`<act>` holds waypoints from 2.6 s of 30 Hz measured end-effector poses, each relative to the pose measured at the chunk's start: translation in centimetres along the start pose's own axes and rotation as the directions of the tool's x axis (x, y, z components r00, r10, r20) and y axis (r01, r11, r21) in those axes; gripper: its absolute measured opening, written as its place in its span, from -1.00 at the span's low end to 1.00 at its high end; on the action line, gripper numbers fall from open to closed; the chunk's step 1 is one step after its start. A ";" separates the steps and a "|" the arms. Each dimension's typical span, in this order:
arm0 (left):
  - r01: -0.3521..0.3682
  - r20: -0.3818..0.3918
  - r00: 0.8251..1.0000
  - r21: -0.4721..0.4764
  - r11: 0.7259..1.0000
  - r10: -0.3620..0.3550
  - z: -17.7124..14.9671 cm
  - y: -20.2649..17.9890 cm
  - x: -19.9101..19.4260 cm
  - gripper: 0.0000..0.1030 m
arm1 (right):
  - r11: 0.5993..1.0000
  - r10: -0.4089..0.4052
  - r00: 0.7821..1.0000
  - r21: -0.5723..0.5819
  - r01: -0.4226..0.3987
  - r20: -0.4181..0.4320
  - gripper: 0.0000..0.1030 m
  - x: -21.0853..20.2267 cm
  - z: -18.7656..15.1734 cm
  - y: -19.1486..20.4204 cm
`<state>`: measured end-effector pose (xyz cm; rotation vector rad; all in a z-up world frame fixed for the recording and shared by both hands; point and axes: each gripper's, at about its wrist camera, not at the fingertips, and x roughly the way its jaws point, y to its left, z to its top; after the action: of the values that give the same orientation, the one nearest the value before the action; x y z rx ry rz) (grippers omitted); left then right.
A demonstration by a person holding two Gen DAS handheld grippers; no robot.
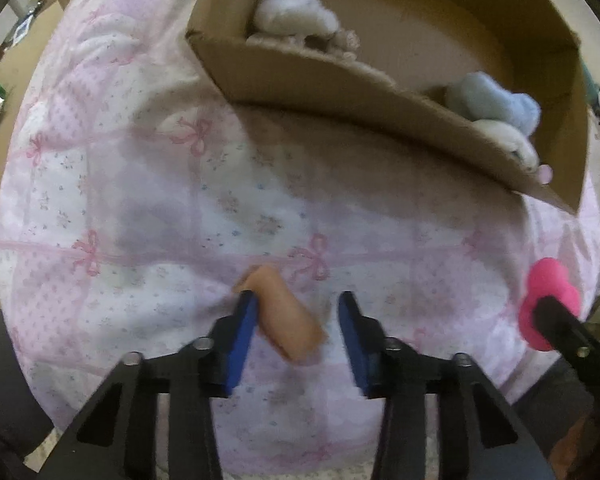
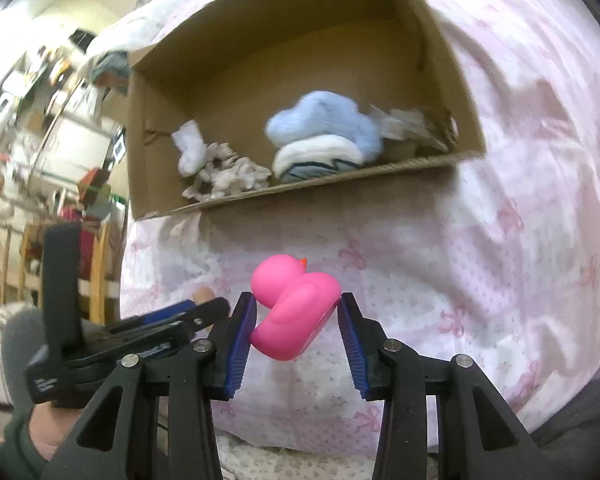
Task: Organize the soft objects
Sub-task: 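Grasp the tan sponge with the left tool while the right tool grasps the pink duck, then carry the sponge and the pink duck into the box with both tools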
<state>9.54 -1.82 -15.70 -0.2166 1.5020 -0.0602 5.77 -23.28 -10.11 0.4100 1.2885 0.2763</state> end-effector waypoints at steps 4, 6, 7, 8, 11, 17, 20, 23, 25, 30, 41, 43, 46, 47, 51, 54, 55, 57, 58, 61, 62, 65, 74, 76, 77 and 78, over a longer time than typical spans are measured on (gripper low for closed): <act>-0.010 -0.010 1.000 -0.009 1.000 0.010 -0.1 0.8 0.4 -0.67 | 1.000 0.011 1.000 0.018 -0.012 0.007 -0.15 0.4 0.1 -0.2; -0.011 -0.011 1.000 -0.001 1.000 0.011 -0.2 1.0 0.3 -0.71 | 1.000 0.017 1.000 0.021 -0.017 0.005 -0.15 0.5 0.1 -0.4; -0.009 -0.009 1.000 0.000 1.000 0.009 -0.3 1.0 0.2 -0.75 | 1.000 0.020 1.000 0.021 -0.020 0.003 -0.15 0.5 0.1 -0.5; -0.008 -0.007 1.000 0.000 1.000 0.008 -0.3 1.2 0.1 -0.83 | 1.000 0.020 1.000 0.018 -0.020 0.000 -0.15 0.7 0.2 -0.4; 0.008 0.023 1.000 -0.007 1.000 -0.008 -0.4 1.6 -1.0 -0.90 | 1.000 0.024 1.000 0.013 -0.024 -0.004 -0.15 1.0 0.2 -0.1; -0.014 0.102 0.995 0.020 1.000 0.012 -1.2 2.3 -3.8 -0.91 | 1.000 0.028 1.000 0.008 -0.028 0.002 -0.15 0.8 0.1 -0.2; -0.042 0.094 0.995 0.012 0.999 0.040 -1.3 3.0 -3.7 -0.91 | 0.999 0.035 0.999 0.010 -0.035 0.010 -0.15 0.5 0.0 -0.3; -0.057 0.117 0.992 0.017 0.998 0.055 -1.6 3.6 -4.2 -0.91 | 0.999 0.037 0.999 0.002 -0.037 0.015 -0.15 0.3 -0.1 -0.1; -0.056 0.127 0.990 0.018 0.998 0.053 -1.8 3.4 -4.6 -0.91 | 0.999 0.038 0.999 -0.006 -0.038 0.019 -0.15 0.2 -0.2 0.1; -0.075 0.139 0.988 0.014 0.997 0.072 -1.6 3.5 -4.9 -0.91 | 0.999 0.034 0.999 -0.018 -0.033 0.025 -0.15 0.0 -0.3 0.3; -0.090 0.261 0.963 0.062 0.994 0.071 -1.3 1.1 -9.1 -0.91 | 0.998 0.043 0.998 -0.043 -0.041 0.047 -0.15 -0.4 -0.3 1.0; -0.077 0.305 0.951 0.074 0.994 0.051 -1.0 0.6 -11.1 -0.91 | 0.996 0.073 0.994 -0.056 -0.069 0.079 -0.15 -1.5 -0.3 1.5; -0.079 0.362 0.932 0.109 0.991 0.035 -0.1 -0.5 -13.7 -0.91 | 0.991 0.112 0.985 -0.091 -0.101 0.129 -0.14 -3.5 -0.1 2.5; -0.080 0.381 0.924 0.121 0.989 0.028 0.5 -0.9 -14.6 -0.91 | 0.988 0.125 0.981 -0.104 -0.110 0.148 -0.14 -4.2 0.2 2.8; -0.072 0.425 0.905 0.142 0.987 0.005 2.3 -1.6 -16.5 -0.91 | 0.983 0.145 0.969 -0.140 -0.118 0.199 -0.14 -6.1 1.7 3.8; -0.092 0.454 0.891 0.166 0.982 0.007 3.6 -2.3 -17.3 -0.91 | 0.981 0.138 0.964 -0.164 -0.102 0.226 -0.14 -6.8 2.9 4.5; -0.095 0.458 0.889 0.170 0.981 0.007 3.9 -2.5 -17.4 -0.91 | 0.980 0.142 0.962 -0.169 -0.103 0.233 -0.15 -6.9 3.2 4.6; -0.094 0.459 0.889 0.174 0.980 0.004 4.8 -2.8 -17.4 -0.91 | 0.978 0.146 0.957 -0.183 -0.101 0.252 -0.14 -7.1 4.0 4.8; -0.094 0.458 0.889 0.178 0.980 0.002 5.3 -2.9 -17.3 -0.91 | 0.977 0.145 0.955 -0.189 -0.097 0.259 -0.14 -7.2 4.3 4.8; -0.099 0.457 0.890 0.191 0.977 0.000 6.1 -3.3 -16.7 -0.91 | 0.977 0.150 0.951 -0.191 -0.100 0.271 -0.14 -7.0 5.4 4.6; -0.099 0.456 0.890 0.196 0.976 -0.001 6.4 -3.5 -16.5 -0.91 | 0.977 0.149 0.951 -0.186 -0.100 0.270 -0.14 -6.7 5.9 4.4; -0.101 0.454 0.891 0.206 0.973 -0.003 7.2 -4.0 -15.9 -0.91 | 0.982 0.130 0.955 -0.170 -0.087 0.265 -0.14 -5.6 6.9 3.8; -0.113 0.442 0.897 0.221 0.969 0.004 8.9 -4.7 -12.1 -0.91 | 0.988 0.098 0.972 -0.139 -0.069 0.215 -0.14 -2.0 8.0 2.8; -0.113 0.431 0.902 0.217 0.970 0.008 9.0 -4.6 -11.2 -0.91 | 0.987 0.093 0.976 -0.150 -0.063 0.196 -0.14 -1.2 7.9 3.0; -0.111 0.424 0.906 0.217 0.970 0.009 9.1 -4.6 -10.8 -0.91 | 0.986 0.089 0.978 -0.156 -0.060 0.188 -0.15 -0.9 7.8 3.1; -0.109 0.417 0.909 0.218 0.970 0.008 9.1 -4.6 -10.4 -0.91 | 0.986 0.085 0.981 -0.160 -0.057 0.176 -0.14 -0.5 7.7 3.1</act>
<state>18.29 -3.55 -4.16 0.0130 1.0638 -0.1362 13.14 -21.75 -6.59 0.3416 1.0661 0.3872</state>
